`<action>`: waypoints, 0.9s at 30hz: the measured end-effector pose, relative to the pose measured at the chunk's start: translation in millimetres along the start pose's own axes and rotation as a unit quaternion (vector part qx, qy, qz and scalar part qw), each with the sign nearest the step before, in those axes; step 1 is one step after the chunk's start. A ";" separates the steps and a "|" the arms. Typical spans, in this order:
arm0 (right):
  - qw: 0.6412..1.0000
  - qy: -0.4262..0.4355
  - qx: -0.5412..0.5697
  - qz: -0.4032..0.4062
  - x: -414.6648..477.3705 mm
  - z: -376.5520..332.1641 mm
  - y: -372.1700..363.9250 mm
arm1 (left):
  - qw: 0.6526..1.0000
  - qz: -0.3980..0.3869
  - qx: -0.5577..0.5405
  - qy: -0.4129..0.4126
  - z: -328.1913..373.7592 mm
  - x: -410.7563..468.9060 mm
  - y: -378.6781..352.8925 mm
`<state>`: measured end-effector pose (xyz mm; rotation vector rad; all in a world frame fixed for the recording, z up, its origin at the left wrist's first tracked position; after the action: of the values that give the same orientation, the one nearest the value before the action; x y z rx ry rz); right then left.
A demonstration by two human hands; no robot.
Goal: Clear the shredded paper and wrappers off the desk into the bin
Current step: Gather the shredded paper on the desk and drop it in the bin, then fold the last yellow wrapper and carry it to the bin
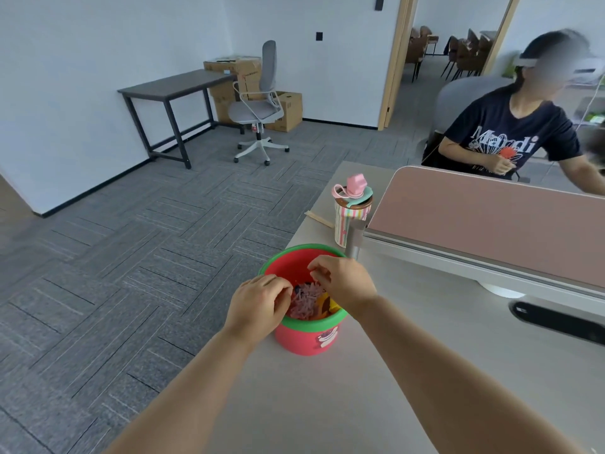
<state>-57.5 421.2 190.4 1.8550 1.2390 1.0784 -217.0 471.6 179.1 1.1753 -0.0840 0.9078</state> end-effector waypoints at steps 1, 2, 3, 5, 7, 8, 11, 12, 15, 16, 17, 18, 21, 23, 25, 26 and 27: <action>1.000 0.003 0.001 0.028 -5.9 1.8 5.6 | 1.000 0.009 0.005 -0.007 6.2 -0.4 -0.7; 0.999 0.008 0.005 0.054 -12.6 4.2 11.4 | 1.000 0.017 0.010 -0.016 14.1 -0.8 -1.5; 0.997 0.009 0.011 0.073 -20.0 7.5 17.1 | 0.999 0.025 0.014 -0.025 23.5 -1.2 -3.2; 0.995 0.003 0.018 0.098 -38.2 18.6 29.1 | 0.998 0.035 0.017 -0.053 44.8 -2.4 -12.0; 0.994 -0.020 0.016 0.110 -60.6 36.5 41.3 | 0.996 0.032 0.011 -0.081 70.4 -3.3 -26.9; 0.993 -0.036 0.014 0.110 -74.0 47.3 48.3 | 0.995 0.032 0.006 -0.091 84.5 -3.7 -36.1; 0.991 -0.079 0.009 0.106 -121.5 86.8 72.7 | 0.994 0.012 -0.027 -0.108 133.9 -4.8 -69.9; 0.990 -0.094 0.003 0.104 -140.0 101.5 81.8 | 0.993 -0.002 -0.043 -0.112 151.5 -5.4 -83.3; 0.984 -0.141 -0.008 0.106 -201.6 150.5 108.6 | 0.990 -0.049 -0.067 -0.111 206.0 -12.1 -130.5; 0.981 -0.157 -0.011 0.110 -224.6 167.8 117.6 | 0.989 -0.064 -0.074 -0.112 224.9 -16.2 -148.4; 0.978 -0.175 -0.014 0.113 -248.2 185.0 125.5 | 0.986 -0.082 -0.084 -0.114 244.0 -21.6 -166.2; 0.974 -0.196 -0.019 0.113 -273.7 203.1 132.5 | 0.983 -0.103 -0.095 -0.119 263.3 -28.4 -185.4; 0.954 -0.271 -0.053 0.112 -357.1 256.1 155.5 | 0.967 -0.171 -0.113 -0.148 318.2 -55.0 -249.5; 0.935 -0.317 -0.089 0.134 -413.4 288.0 176.4 | 0.953 -0.223 -0.114 -0.171 350.2 -76.9 -290.3; 0.923 -0.328 -0.130 0.151 -463.1 315.2 195.6 | 0.940 -0.270 -0.098 -0.184 373.0 -100.1 -324.5; 0.917 -0.343 -0.148 0.142 -489.5 330.0 205.4 | 0.933 -0.298 -0.077 -0.188 385.1 -112.8 -343.0; 0.910 -0.357 -0.167 0.132 -507.9 341.7 209.9 | 0.925 -0.329 -0.050 -0.185 389.5 -123.2 -355.0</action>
<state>222.1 -151.0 76.1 1.9083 0.3615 0.5817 82.9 52.2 14.9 1.1574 -0.0345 0.0834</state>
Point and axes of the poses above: each hand's wrist, its own x-axis towards the middle knuckle, its own y-axis out of the back of the hand, z = x × y, the point moved 3 cm from there along x, towards the middle knuckle, and after that the axes turned 5 degrees about -x, right-handed, at the moved point
